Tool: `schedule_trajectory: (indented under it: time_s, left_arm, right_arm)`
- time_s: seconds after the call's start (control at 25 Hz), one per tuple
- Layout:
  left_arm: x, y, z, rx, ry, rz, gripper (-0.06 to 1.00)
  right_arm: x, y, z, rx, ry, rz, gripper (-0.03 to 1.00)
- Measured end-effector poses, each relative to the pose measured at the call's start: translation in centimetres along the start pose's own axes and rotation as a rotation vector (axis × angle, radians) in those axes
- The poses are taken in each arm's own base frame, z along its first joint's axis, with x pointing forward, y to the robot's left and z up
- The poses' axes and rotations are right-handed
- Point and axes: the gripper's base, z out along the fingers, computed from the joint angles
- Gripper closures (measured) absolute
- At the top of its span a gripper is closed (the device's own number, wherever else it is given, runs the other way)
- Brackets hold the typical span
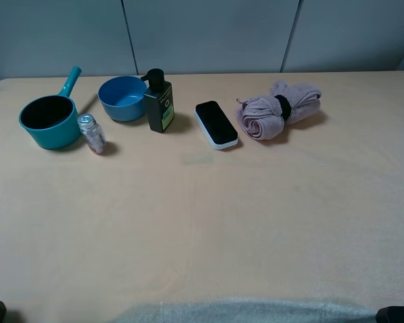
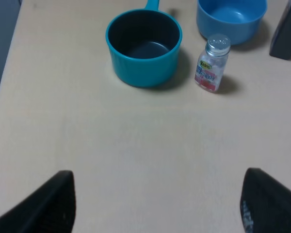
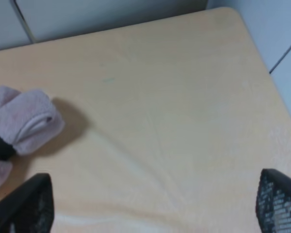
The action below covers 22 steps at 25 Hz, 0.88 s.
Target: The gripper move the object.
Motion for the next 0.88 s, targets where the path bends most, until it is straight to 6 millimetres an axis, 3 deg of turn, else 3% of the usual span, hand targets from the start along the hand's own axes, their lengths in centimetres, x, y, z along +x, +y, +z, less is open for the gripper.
schedule_trajectory:
  time_s: [0.24, 0.28, 0.6, 0.88]
  left_arm:
    - [0.0, 0.0, 0.0, 0.0, 0.0, 0.0, 0.18]
    - [0.0, 0.0, 0.0, 0.0, 0.0, 0.0, 0.18]
    - [0.0, 0.0, 0.0, 0.0, 0.0, 0.0, 0.18]
    - [0.0, 0.0, 0.0, 0.0, 0.0, 0.0, 0.18]
  right_arm:
    - [5.1, -0.8, -1.5, -0.013, -0.072, -0.04, 0.34]
    - [5.1, -0.8, -1.5, -0.013, -0.072, -0.04, 0.34]
    - [12.5, -1.8, -2.6, -0.02, -0.205, -0.106, 0.34]
    - [16.5, -2.5, -3.6, -0.017, -0.264, -0.105, 0.34]
